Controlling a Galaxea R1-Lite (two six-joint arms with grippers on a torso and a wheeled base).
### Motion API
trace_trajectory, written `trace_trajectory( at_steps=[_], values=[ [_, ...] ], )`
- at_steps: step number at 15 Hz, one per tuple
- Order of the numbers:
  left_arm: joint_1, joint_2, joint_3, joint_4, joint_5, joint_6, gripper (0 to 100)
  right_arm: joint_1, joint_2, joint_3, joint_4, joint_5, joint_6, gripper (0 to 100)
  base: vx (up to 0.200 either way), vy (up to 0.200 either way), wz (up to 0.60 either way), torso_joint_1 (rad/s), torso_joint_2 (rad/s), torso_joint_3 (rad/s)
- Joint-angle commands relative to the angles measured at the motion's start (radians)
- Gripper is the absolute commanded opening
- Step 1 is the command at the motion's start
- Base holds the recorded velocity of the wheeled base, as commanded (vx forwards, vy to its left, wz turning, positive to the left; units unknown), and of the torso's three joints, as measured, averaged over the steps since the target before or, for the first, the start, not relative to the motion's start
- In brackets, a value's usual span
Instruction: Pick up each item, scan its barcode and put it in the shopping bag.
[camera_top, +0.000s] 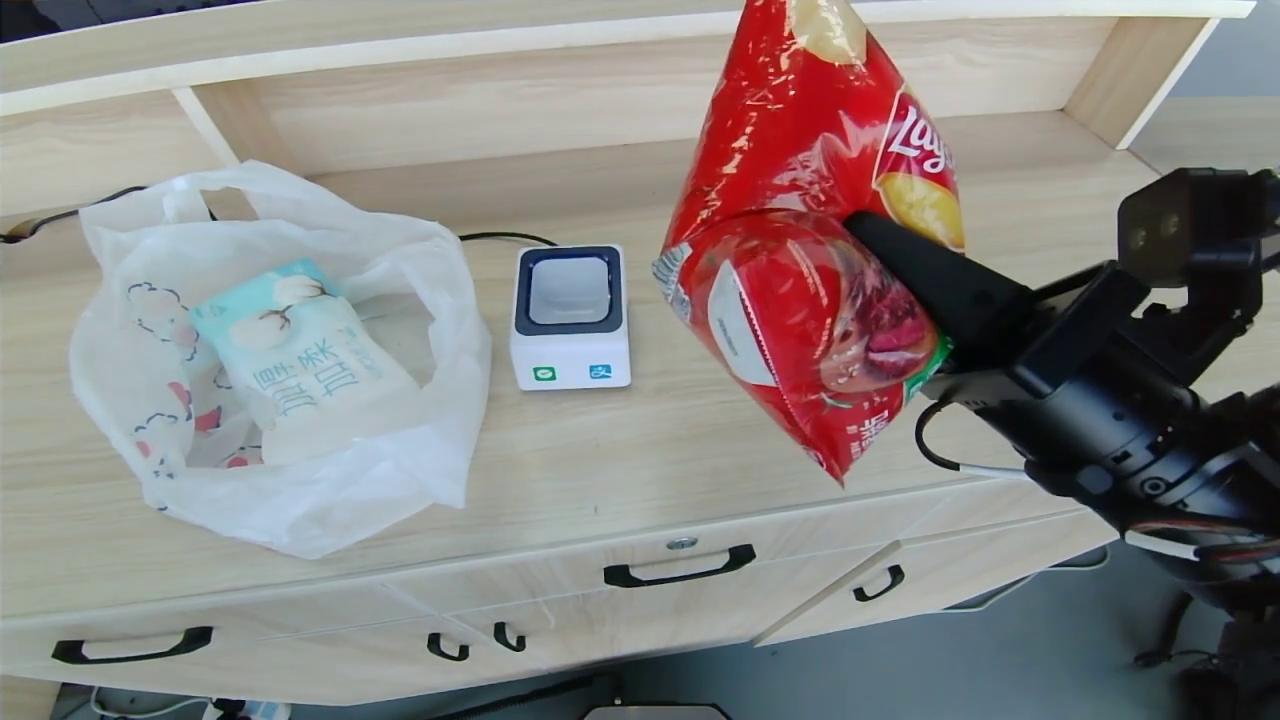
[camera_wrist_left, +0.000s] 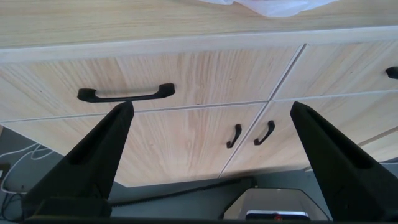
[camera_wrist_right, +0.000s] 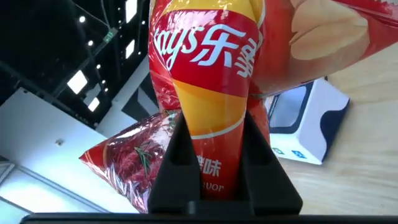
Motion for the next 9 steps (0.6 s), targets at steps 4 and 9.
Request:
trace_trajectory(
  at_steps=[4, 9],
  values=[
    [0.001, 0.000, 0.000, 0.000, 0.000, 0.000, 100, 0.059, -0.051, 0.023, -0.001, 0.001, 0.079, 0, 0.000, 0.000, 0.00, 0.000, 0.00, 0.000],
    [0.000, 0.002, 0.000, 0.000, 0.000, 0.000, 100, 0.243, -0.170, 0.135, -0.001, 0.002, 0.155, 0, 0.000, 0.000, 0.00, 0.000, 0.00, 0.000]
  ],
)
